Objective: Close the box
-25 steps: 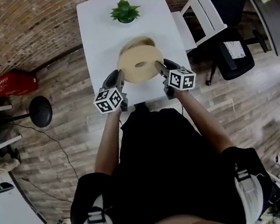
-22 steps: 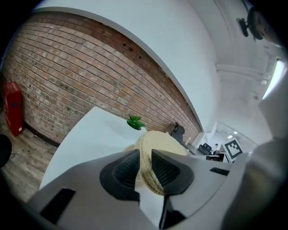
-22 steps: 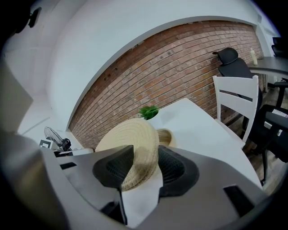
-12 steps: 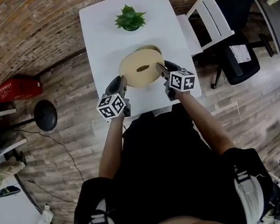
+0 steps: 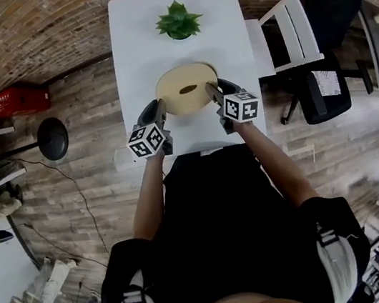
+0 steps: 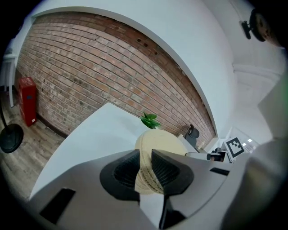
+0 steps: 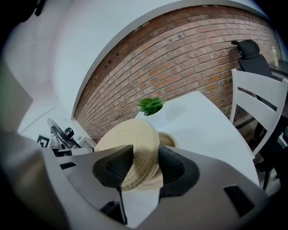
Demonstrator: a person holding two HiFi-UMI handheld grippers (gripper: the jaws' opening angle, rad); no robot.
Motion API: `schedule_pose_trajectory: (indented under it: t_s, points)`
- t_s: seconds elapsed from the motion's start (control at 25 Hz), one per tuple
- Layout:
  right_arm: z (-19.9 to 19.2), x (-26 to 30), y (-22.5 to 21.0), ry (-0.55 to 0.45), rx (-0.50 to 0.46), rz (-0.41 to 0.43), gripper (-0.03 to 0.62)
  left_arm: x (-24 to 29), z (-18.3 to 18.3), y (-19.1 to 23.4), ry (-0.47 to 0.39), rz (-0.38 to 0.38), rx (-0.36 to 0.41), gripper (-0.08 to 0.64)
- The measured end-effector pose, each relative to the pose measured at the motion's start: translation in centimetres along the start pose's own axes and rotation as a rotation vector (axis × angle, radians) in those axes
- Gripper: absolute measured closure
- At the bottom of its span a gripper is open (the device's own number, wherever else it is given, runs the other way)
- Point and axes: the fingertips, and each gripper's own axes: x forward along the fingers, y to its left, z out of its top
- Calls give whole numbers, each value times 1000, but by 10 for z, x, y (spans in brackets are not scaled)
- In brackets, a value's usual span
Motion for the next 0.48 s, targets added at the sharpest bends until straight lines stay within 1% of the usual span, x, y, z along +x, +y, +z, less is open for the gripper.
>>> schedule_pose_trajectory:
  t_s: [0.12, 0.48]
  points:
    - [1, 4, -1, 37, -42, 17, 433, 3, -1, 3, -7, 35, -27, 471]
    - [2, 19, -19, 102, -44, 38, 433, 18, -7, 3, 5, 79, -45, 471]
